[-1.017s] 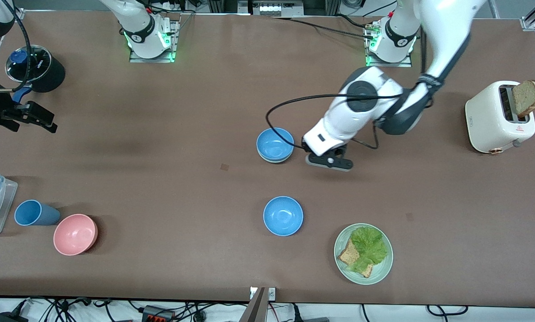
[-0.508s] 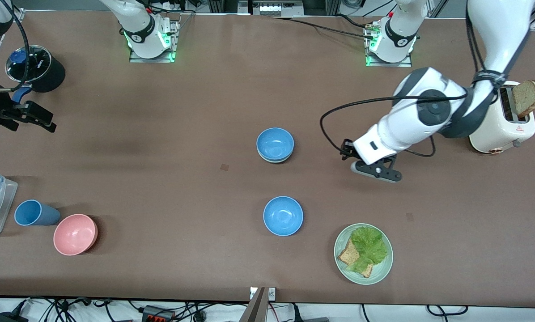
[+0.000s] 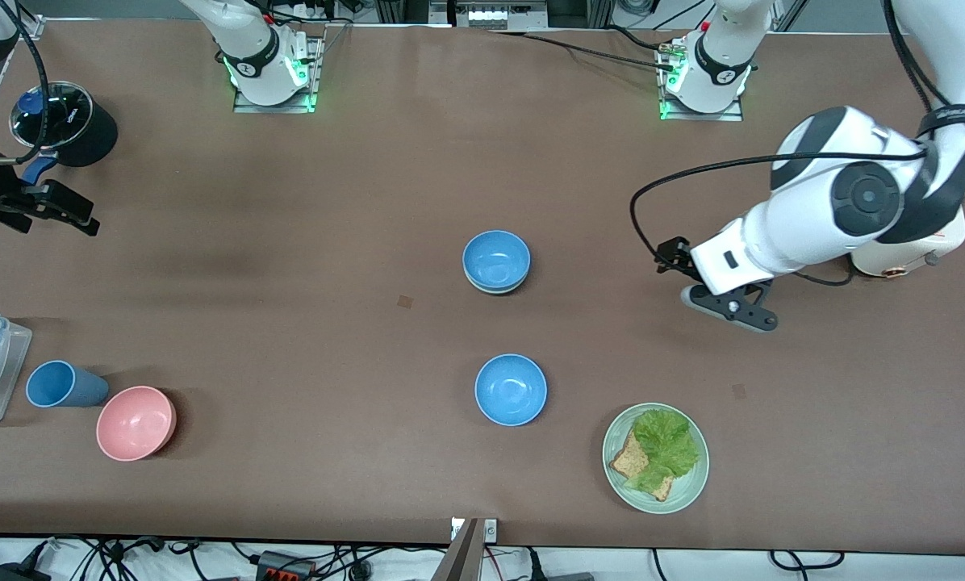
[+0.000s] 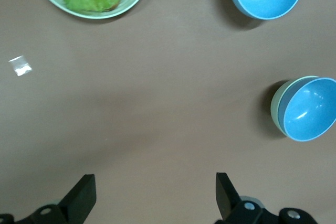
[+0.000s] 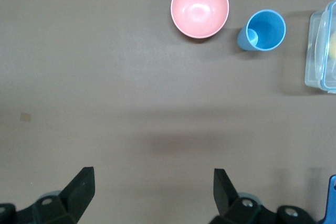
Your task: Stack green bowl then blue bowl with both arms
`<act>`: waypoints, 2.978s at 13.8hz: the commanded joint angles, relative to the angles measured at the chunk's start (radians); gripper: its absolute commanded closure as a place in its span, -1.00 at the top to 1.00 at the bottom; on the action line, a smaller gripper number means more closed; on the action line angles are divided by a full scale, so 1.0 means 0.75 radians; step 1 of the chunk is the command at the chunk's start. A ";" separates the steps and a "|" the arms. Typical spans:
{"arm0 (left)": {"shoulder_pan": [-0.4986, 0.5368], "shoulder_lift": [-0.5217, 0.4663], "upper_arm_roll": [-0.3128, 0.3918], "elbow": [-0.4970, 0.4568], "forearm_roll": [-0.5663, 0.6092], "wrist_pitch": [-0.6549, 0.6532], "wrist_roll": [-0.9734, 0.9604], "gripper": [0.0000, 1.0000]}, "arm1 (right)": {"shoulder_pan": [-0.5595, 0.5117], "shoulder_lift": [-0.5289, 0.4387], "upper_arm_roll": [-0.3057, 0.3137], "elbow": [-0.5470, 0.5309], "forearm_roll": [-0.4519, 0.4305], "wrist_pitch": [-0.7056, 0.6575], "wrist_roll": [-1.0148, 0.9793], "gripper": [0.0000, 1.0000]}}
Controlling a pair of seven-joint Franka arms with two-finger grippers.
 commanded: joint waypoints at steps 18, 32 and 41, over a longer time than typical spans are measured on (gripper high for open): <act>-0.655 -0.604 1.233 -0.080 -0.440 -0.142 0.209 1.00 | -0.007 -0.144 0.010 -0.180 -0.032 0.032 0.003 1.00; -0.712 -0.613 1.263 -0.056 -0.413 -0.175 0.246 1.00 | -0.013 -0.169 0.008 -0.242 -0.020 0.100 0.001 1.00; -0.710 -0.607 1.261 -0.035 -0.415 -0.187 0.246 1.00 | -0.007 -0.165 0.010 -0.223 -0.020 0.102 -0.007 1.00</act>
